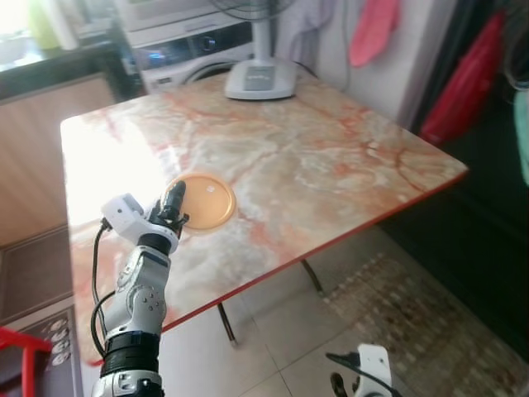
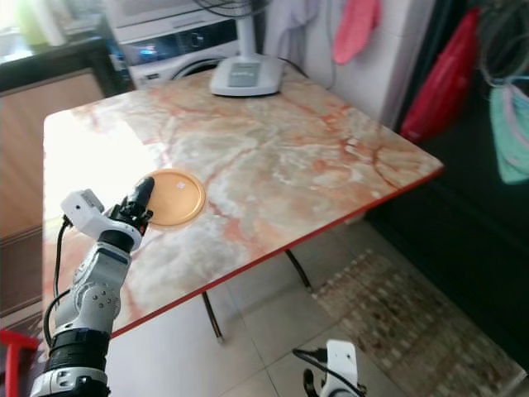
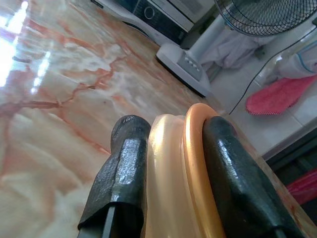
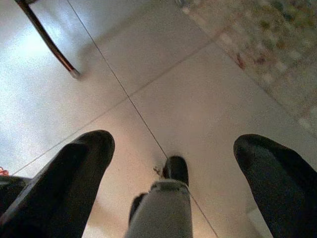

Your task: Restocking fridge

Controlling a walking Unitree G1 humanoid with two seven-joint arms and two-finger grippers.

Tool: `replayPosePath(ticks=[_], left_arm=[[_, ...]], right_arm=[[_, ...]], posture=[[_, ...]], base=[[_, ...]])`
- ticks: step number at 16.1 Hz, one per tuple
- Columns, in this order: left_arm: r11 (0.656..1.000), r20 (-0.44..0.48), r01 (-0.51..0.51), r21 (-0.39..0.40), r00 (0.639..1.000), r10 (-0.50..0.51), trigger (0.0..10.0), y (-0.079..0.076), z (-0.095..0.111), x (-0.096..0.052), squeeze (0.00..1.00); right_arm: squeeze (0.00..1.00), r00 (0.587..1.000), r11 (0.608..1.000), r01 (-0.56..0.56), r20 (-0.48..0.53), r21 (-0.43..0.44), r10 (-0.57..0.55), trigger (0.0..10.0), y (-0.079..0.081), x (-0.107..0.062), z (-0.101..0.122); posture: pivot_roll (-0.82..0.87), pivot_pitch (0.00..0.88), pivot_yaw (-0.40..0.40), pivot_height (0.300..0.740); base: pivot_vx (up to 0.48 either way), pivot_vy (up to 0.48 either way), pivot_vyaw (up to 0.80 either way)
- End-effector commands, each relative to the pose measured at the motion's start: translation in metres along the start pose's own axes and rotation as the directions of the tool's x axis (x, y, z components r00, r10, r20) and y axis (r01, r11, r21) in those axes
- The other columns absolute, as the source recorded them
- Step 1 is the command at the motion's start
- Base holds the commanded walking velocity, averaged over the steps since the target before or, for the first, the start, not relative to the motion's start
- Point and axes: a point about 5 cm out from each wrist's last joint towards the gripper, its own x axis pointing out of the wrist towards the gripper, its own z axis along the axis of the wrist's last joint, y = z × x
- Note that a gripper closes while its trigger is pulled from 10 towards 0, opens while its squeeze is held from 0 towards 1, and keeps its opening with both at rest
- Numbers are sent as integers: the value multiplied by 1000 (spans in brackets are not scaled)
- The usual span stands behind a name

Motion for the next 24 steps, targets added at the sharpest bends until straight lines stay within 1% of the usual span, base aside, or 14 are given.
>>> replayPosePath(ticks=[1,4,9,12,19,24], left_arm=[[1000,22,3,3,1000,-3,10000,0,6,2,0],[1000,22,15,1,1000,-15,10000,-2,5,3,0],[1000,25,11,-3,1000,-11,10000,-1,4,3,0],[999,38,27,22,999,-28,10000,-5,7,5,0],[1000,39,22,14,999,-23,10000,-6,7,6,0],[1000,47,20,23,999,-21,10000,-7,9,7,0]], right_arm=[[0,1000,1000,-6,-24,5,6,10000,0,-2,-10],[0,1000,1000,-5,-31,4,5,10000,-1,-2,-13],[0,999,1000,-8,-33,-9,7,10000,-3,-2,-13],[0,1000,1000,-11,-27,-15,11,10000,-3,-2,-11],[0,1000,1000,-9,-20,-13,9,10000,-4,-2,-8],[0,1000,1000,-15,-17,-17,14,10000,-4,-1,-6]], posture=[[0,0,99,740],[1,0,98,740],[3,0,90,740],[8,0,90,740],[11,0,89,740],[16,0,87,740]], base=[[0,0,-800],[0,0,-800],[0,0,-800],[0,-369,-800],[0,0,-800],[0,0,-800]])
